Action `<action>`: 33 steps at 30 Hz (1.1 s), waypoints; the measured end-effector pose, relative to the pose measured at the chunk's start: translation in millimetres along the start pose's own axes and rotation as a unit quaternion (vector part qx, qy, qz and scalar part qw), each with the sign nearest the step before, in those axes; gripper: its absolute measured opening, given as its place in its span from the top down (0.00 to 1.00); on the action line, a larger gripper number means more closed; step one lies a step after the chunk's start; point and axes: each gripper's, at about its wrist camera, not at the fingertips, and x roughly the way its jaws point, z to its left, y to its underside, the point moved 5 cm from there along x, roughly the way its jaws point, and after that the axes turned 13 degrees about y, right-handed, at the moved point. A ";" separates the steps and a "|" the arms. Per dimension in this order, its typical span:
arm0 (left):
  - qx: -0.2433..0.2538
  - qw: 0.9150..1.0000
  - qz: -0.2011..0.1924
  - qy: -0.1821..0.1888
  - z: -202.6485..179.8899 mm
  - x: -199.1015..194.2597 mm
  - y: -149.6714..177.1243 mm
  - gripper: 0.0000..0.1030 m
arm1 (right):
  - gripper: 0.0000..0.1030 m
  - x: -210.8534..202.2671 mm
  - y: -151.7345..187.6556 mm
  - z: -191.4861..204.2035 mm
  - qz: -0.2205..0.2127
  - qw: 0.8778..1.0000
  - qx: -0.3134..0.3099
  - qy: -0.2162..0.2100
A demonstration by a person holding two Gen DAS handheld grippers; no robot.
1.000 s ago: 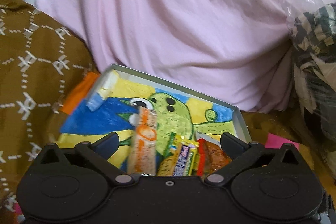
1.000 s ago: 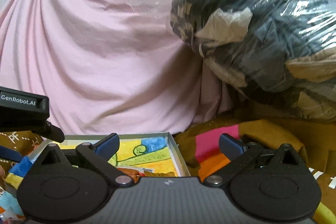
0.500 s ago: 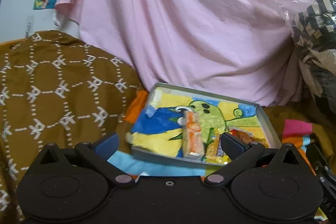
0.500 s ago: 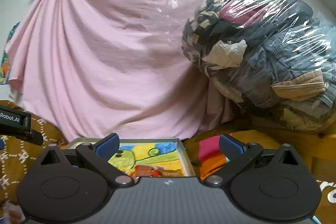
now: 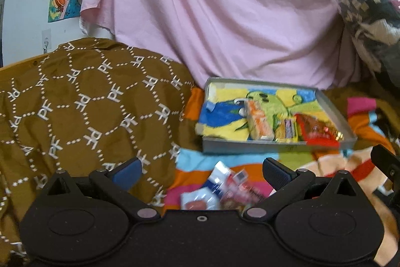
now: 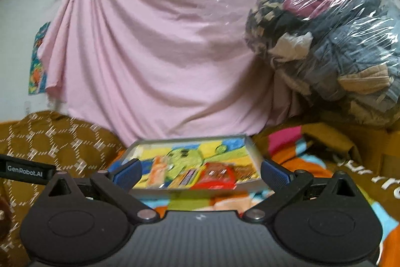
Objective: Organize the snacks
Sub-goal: 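Move both open tools down toward the loose snacks on the blanket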
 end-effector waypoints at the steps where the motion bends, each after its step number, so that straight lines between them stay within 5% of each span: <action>1: 0.001 1.000 0.003 -0.001 4.3 -3.2 3.8 0.01 | 0.00 -3.5 2.4 4.3 0.005 1.000 -0.005 -0.006; 8: -0.016 0.999 0.029 -0.019 35.7 -20.5 32.0 0.01 | 0.00 -18.0 24.7 40.3 0.072 0.994 -0.036 -0.073; 14: -0.018 0.998 0.050 -0.031 56.5 -26.2 53.4 0.01 | 0.00 -33.2 43.9 77.7 0.088 0.983 -0.101 -0.123; 33: 0.072 0.993 0.088 0.004 77.7 -7.7 68.5 0.01 | 0.00 -3.4 83.9 112.1 0.189 0.962 -0.119 -0.158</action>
